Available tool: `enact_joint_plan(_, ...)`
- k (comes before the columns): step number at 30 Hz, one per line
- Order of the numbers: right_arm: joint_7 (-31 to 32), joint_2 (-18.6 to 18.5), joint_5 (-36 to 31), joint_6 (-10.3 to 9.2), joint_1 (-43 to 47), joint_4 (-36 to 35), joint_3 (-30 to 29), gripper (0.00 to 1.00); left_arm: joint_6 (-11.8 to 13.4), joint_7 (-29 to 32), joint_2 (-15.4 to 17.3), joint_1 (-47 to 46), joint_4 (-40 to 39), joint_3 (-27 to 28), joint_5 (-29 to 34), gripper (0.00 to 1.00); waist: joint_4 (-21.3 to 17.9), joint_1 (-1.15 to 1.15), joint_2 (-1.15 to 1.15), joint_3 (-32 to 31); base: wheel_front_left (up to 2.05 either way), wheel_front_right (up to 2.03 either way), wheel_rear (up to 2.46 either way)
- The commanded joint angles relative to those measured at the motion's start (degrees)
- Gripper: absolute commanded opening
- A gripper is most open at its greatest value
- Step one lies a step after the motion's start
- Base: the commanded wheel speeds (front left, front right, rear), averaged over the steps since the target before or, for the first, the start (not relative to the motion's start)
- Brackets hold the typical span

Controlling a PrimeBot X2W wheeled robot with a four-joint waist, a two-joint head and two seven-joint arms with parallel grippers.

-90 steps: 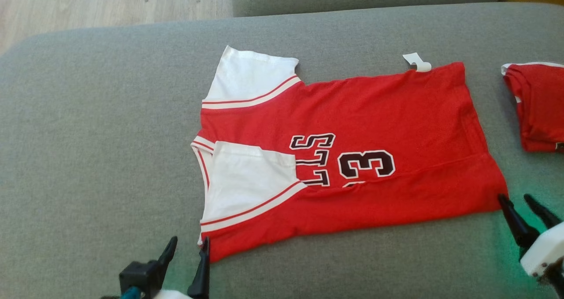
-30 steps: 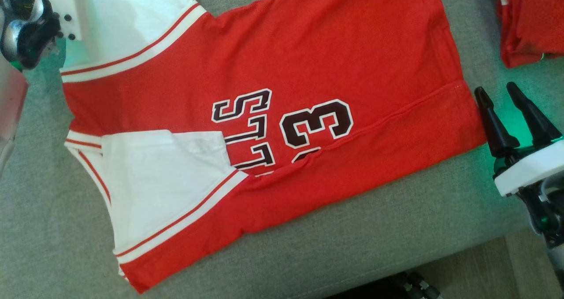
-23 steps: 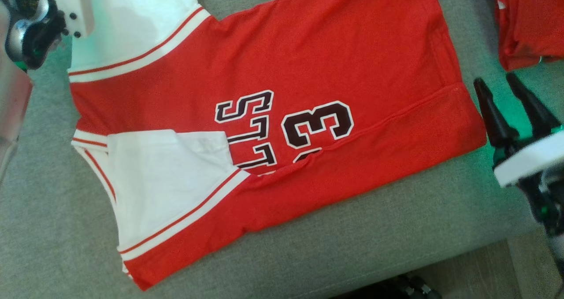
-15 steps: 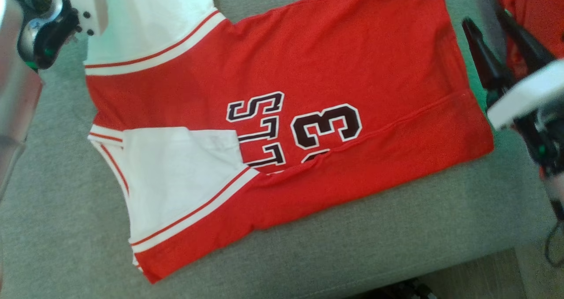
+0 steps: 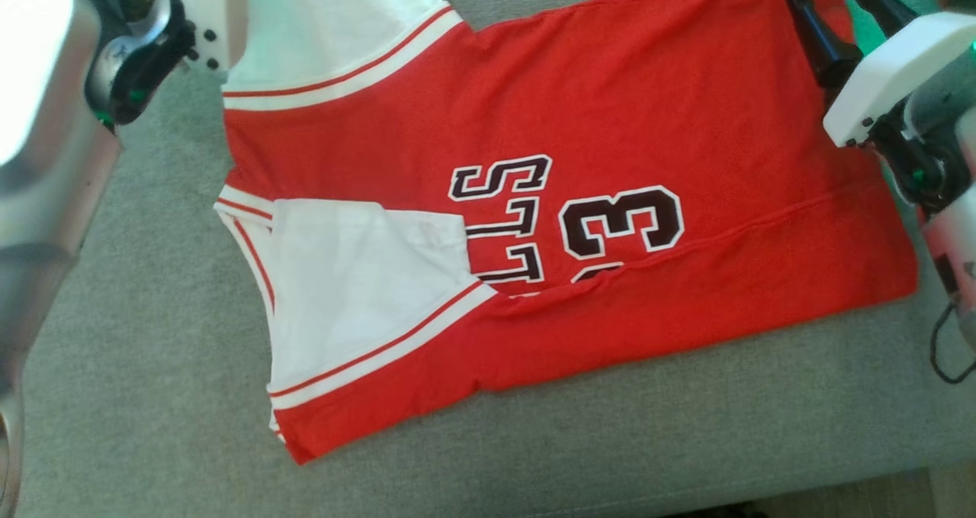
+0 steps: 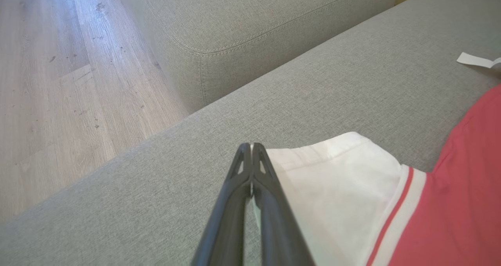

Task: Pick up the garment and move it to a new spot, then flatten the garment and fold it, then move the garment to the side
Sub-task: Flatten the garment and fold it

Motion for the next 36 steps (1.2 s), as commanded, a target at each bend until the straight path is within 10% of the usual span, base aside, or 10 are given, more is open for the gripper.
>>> enact_joint_plan(1,-0.8,-0.5,0.6,-0.05,-1.0,-0.2,0.7,1.00,-0.1,-0.4,2.1,-2.7,-2.1,1.9,0.6,0.00,0.5,0.00,0.00,0.1,0.00,0.00,0.00)
enact_joint_plan(11,-3.1,-1.0,3.3,-0.05,-4.9,4.8,5.3,1.00,-0.4,-1.6,2.1,-2.3,-3.0,1.0,0.1,0.00,1.5,0.00,0.00,-0.3,0.00,0.00,0.00)
enact_joint_plan(19,-4.4,-2.1,4.0,-0.05,-6.8,7.9,8.0,0.00,-0.5,-3.9,2.4,-2.4,-2.5,0.1,0.6,0.00,2.0,0.00,0.00,-0.6,0.00,0.00,0.00)
enact_joint_plan(36,-11.3,-3.9,9.8,-0.05,-12.6,10.9,7.2,0.00,-0.9,-22.3,3.1,-8.4,2.7,-1.2,5.1,0.00,2.6,0.00,0.00,-0.5,0.00,0.00,0.00)
